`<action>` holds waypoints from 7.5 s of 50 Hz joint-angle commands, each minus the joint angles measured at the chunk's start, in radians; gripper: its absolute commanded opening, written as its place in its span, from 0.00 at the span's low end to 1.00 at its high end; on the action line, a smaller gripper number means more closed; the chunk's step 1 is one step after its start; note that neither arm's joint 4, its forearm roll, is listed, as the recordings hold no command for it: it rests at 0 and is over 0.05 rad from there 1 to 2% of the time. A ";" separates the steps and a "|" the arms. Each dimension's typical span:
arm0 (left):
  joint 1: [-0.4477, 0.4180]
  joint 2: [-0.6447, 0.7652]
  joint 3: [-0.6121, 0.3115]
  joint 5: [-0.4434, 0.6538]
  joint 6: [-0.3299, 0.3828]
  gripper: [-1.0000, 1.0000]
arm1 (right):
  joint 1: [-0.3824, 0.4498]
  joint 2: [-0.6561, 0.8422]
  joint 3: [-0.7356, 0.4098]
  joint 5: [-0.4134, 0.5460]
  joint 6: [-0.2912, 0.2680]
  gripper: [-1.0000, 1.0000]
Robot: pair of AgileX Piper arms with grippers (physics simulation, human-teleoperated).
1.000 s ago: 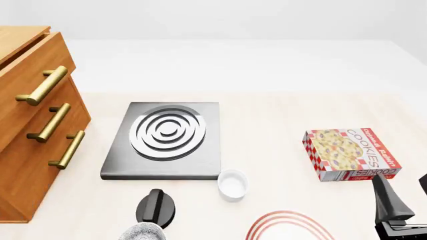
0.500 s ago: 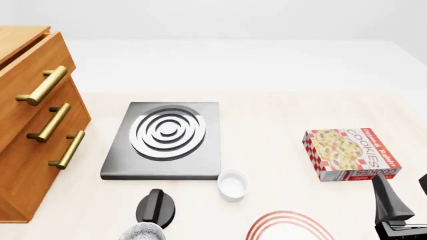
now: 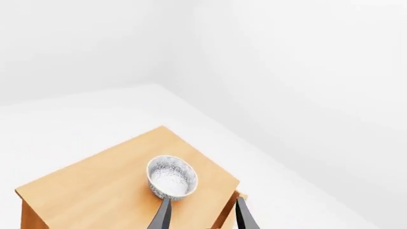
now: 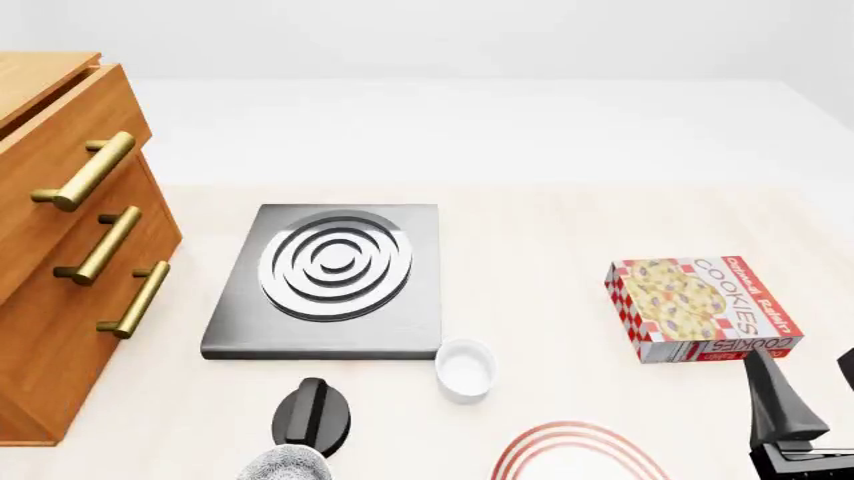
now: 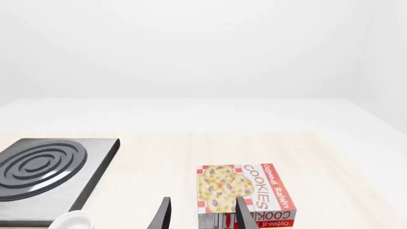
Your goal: Pick the akita bowl on the wooden cabinet and place it on the plate.
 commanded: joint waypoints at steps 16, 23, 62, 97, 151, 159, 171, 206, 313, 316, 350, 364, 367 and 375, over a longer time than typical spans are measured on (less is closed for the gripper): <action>0.098 0.107 -0.043 -0.020 0.028 1.00 | 0.000 0.000 -0.001 0.001 0.001 1.00; 0.103 0.133 -0.033 -0.025 0.025 1.00 | 0.000 -0.003 -0.002 0.004 0.000 1.00; 0.112 0.267 -0.039 -0.060 -0.003 1.00 | 0.000 -0.001 0.000 0.001 0.000 1.00; 0.135 0.381 -0.066 -0.080 -0.039 1.00 | 0.000 -0.001 -0.004 0.005 0.000 1.00; 0.121 0.492 -0.080 -0.081 -0.042 1.00 | 0.000 -0.002 -0.003 0.004 0.001 1.00; 0.113 0.499 -0.087 -0.077 -0.042 1.00 | 0.000 -0.001 -0.003 0.004 0.001 1.00; 0.101 0.511 -0.082 -0.083 -0.032 1.00 | 0.000 -0.002 -0.003 0.004 0.001 1.00; 0.081 0.536 -0.077 -0.104 -0.030 1.00 | 0.000 -0.002 -0.003 0.005 -0.001 1.00; -0.181 0.237 -0.147 0.135 -0.170 0.00 | -0.001 -0.001 -0.003 0.004 0.001 1.00; -0.206 0.223 -0.138 0.139 -0.178 0.00 | -0.001 -0.002 -0.002 0.003 0.000 1.00; -0.388 0.161 -0.124 0.182 -0.192 0.00 | -0.001 -0.003 -0.001 0.004 0.001 1.00; -0.510 0.151 -0.062 0.168 -0.274 0.00 | -0.001 -0.004 -0.001 0.005 0.000 1.00; -0.524 0.149 -0.056 0.166 -0.279 0.00 | -0.001 -0.004 -0.002 0.006 0.000 1.00; -0.561 0.144 -0.045 0.160 -0.289 0.00 | -0.001 -0.004 -0.004 0.008 0.001 1.00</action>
